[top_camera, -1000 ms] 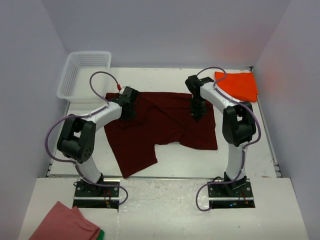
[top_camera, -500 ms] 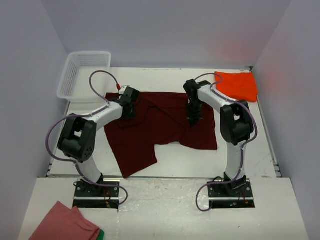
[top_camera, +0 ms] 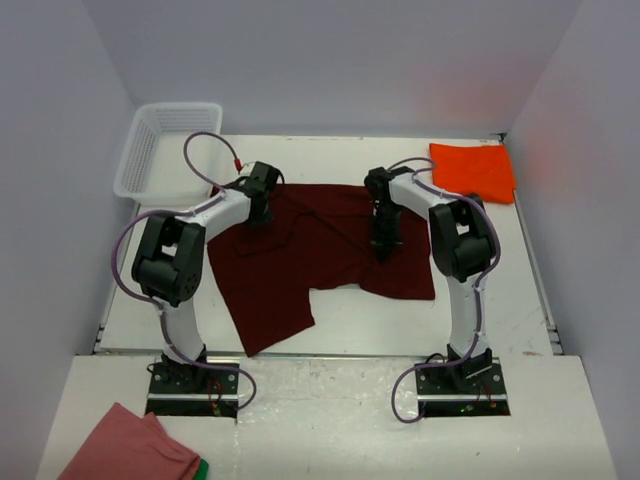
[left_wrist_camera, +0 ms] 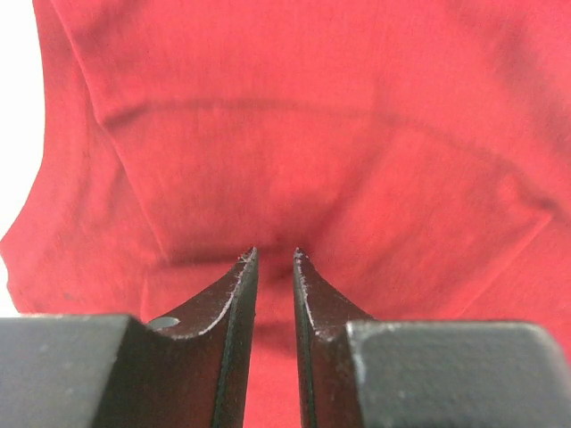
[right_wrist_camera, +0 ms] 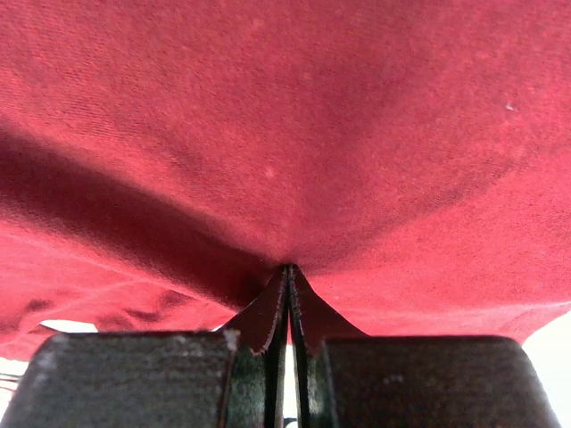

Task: Fold and stack the t-shirts
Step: Fold the flattened tshirt in 1/3 of the way, then grap the side of the flattened tshirt closest away from the robot with both arms

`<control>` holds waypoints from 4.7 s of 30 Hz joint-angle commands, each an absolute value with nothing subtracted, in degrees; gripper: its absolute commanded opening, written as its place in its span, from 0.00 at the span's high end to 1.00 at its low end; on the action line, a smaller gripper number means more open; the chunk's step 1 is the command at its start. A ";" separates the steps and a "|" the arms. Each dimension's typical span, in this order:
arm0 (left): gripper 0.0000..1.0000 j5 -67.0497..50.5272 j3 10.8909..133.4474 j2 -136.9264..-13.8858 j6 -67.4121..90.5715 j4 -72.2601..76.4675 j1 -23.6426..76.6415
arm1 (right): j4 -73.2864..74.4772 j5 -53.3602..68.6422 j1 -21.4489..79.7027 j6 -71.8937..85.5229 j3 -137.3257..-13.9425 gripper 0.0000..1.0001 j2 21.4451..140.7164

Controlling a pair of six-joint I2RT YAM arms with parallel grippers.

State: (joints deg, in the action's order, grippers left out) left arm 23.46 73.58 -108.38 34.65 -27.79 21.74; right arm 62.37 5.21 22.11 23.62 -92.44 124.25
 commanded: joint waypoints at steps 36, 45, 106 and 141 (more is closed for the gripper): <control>0.75 22.84 94.58 -122.62 27.51 -33.05 15.20 | 62.94 4.15 17.40 26.54 -99.33 0.99 125.53; 0.73 31.71 89.56 -107.87 30.15 -31.64 17.93 | 51.43 -3.33 17.49 24.26 -93.35 0.96 112.86; 0.58 16.88 61.26 -74.54 29.62 -23.12 50.62 | 30.67 -8.35 3.69 74.09 -33.13 0.44 71.71; 0.57 18.18 54.41 -71.19 33.12 -23.63 50.62 | 35.35 -11.34 3.16 68.83 -40.61 1.00 79.37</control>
